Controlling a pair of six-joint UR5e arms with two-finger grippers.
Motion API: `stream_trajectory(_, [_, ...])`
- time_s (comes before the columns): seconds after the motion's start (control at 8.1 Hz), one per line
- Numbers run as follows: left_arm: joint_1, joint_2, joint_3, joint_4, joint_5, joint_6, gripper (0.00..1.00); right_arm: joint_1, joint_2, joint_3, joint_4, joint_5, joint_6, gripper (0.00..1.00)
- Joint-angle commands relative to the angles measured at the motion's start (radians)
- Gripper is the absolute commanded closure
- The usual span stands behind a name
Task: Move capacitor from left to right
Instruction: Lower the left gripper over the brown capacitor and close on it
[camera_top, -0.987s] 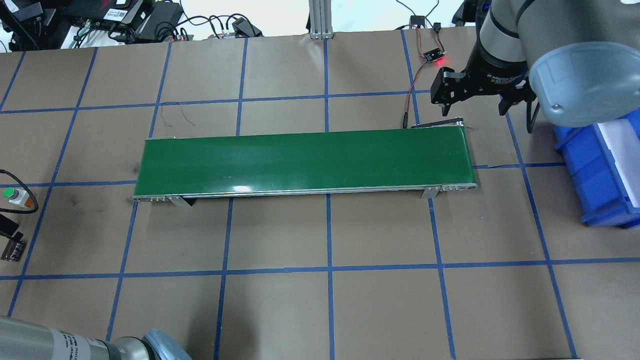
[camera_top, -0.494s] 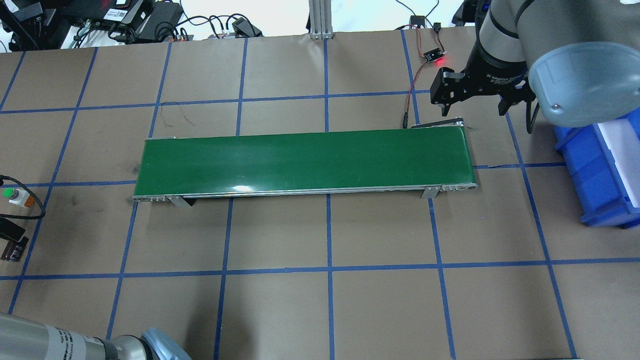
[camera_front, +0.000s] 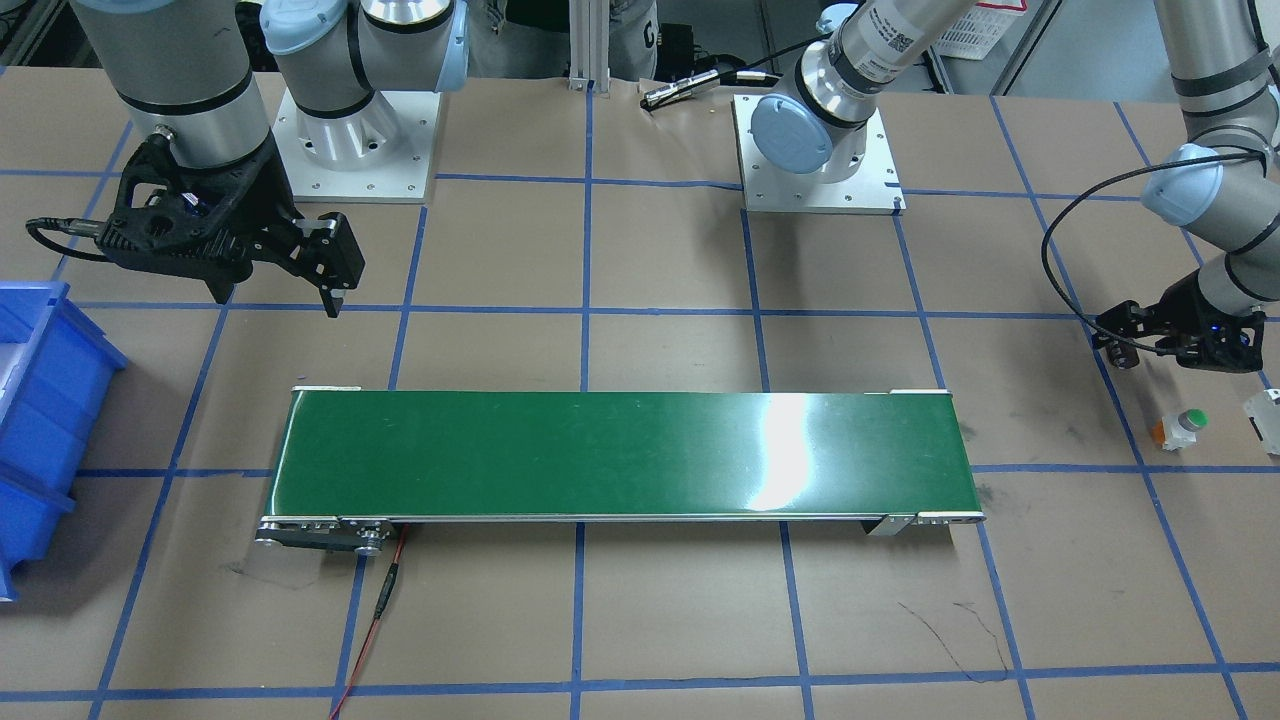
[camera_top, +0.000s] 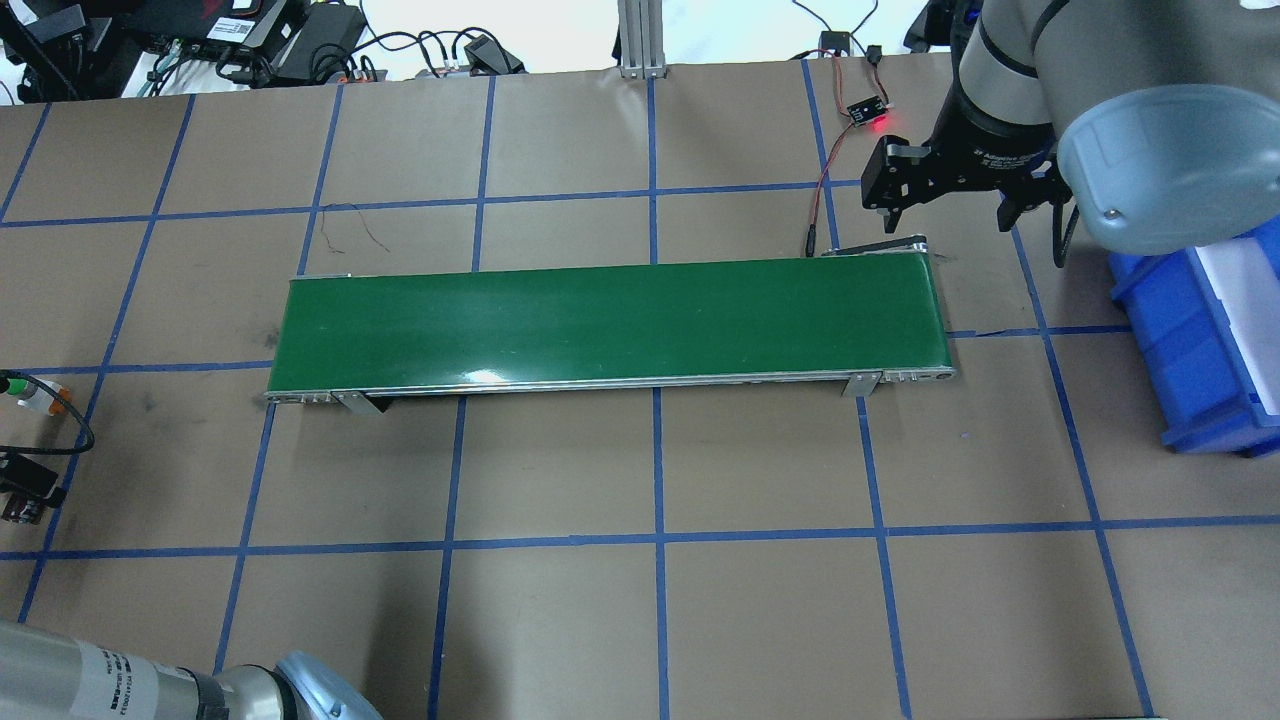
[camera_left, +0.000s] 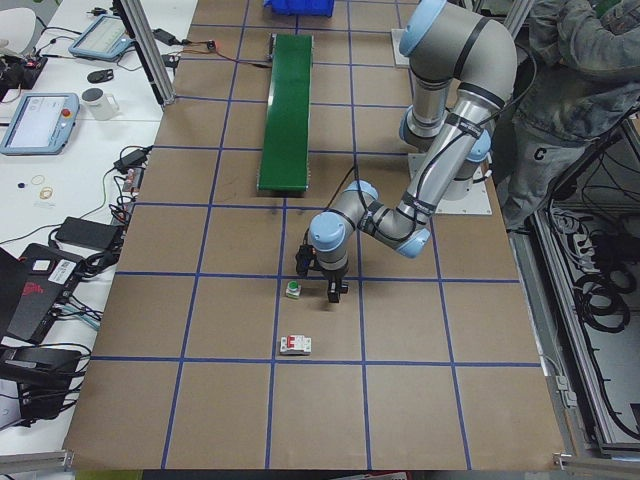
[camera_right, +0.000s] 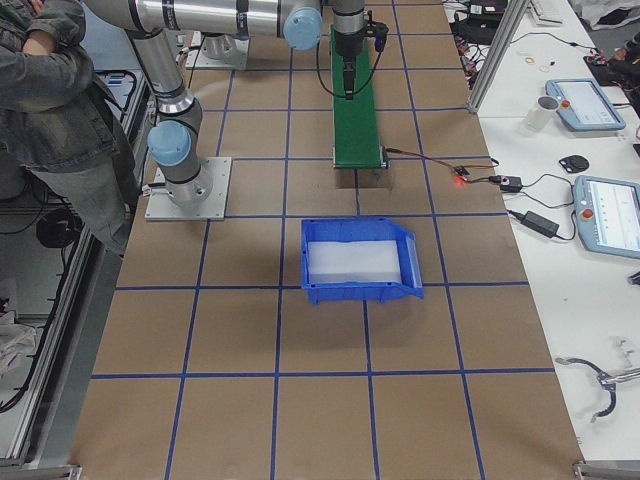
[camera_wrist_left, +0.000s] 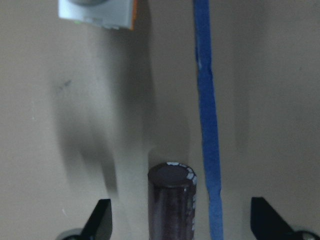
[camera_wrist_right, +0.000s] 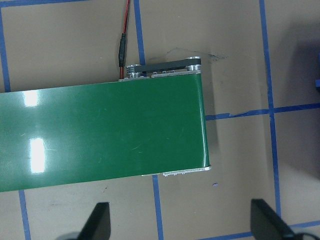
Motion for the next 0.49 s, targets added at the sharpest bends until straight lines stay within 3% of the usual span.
stream_trajectory(0.0, [0.003, -0.002, -0.022, 0.002, -0.001, 0.007, 0.08, 0.000, -0.001, 0.001, 0.000, 0.001, 0.000, 0.00])
stream_trajectory(0.37, [0.003, -0.001, -0.021, 0.002, 0.002, 0.017, 0.12, 0.000, -0.001, 0.001, 0.000, 0.001, 0.000, 0.00])
